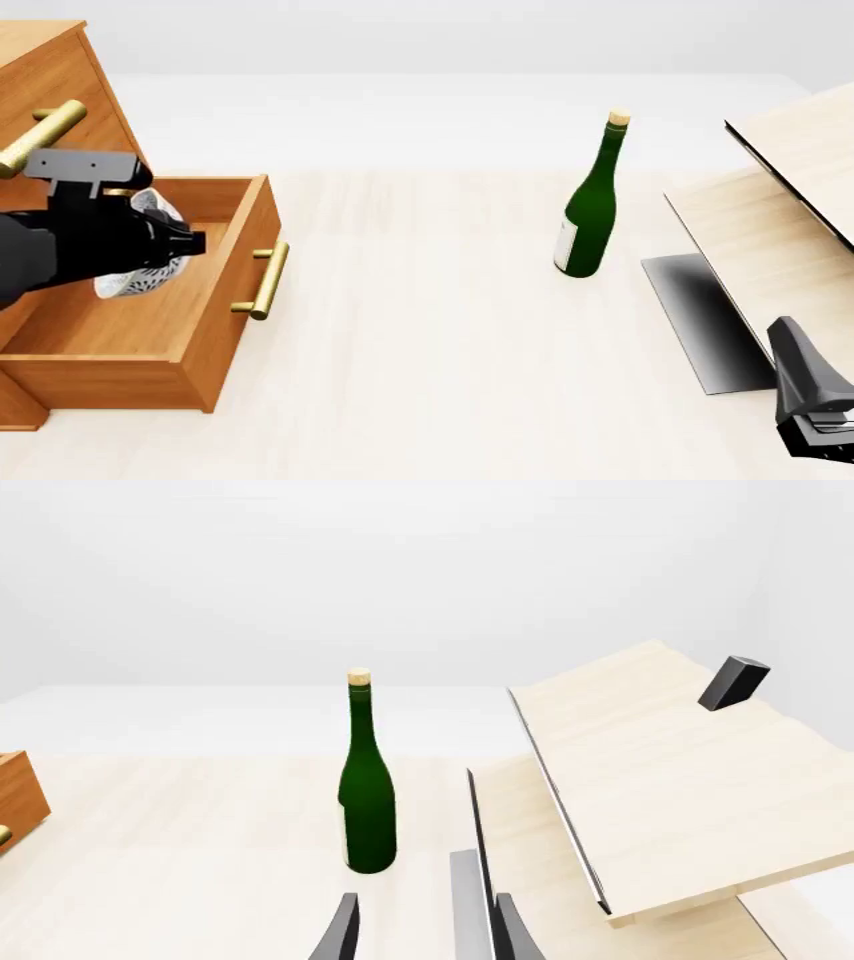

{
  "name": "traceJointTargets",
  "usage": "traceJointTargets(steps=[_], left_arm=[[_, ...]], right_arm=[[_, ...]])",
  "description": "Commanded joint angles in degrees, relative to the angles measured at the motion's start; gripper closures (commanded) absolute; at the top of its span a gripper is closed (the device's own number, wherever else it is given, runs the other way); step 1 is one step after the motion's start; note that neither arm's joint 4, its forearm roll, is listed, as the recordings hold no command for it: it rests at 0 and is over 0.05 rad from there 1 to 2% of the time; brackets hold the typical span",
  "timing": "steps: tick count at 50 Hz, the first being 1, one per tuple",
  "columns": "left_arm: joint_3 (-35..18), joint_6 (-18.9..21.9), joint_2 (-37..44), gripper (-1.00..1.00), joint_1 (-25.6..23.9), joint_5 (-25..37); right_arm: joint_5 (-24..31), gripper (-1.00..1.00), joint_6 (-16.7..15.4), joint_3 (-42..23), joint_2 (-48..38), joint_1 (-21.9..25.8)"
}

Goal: Put the bowl in the bottom drawer of the cabinet.

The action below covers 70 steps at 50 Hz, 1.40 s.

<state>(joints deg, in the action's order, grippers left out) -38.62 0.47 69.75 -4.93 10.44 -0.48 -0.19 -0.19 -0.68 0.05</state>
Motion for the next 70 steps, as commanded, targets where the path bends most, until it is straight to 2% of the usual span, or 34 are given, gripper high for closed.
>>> traceJointTargets(steps=[1, 26, 42, 52, 70], left_arm=[[0.2, 0.4, 0.9, 1.00, 0.5, -0.9], [1.6, 2.7, 1.4, 1.00, 2.8, -2.0], [2.8, 1.7, 3.1, 1.00, 2.8, -4.1], [2.9, 3.3, 3.7, 1.00, 4.2, -4.4], [3.5, 3.6, 4.8, 1.00, 4.6, -5.8]], right_arm=[[0.0, -1.00, 0.0, 0.0, 0.0, 0.0], [0.0, -1.00, 0.0, 0.0, 0.0, 0.0], [0.0, -1.00, 0.0, 0.0, 0.0, 0.0], [0.0, -1.00, 0.0, 0.0, 0.0, 0.0], [0.0, -1.00, 0.0, 0.0, 0.0, 0.0]])
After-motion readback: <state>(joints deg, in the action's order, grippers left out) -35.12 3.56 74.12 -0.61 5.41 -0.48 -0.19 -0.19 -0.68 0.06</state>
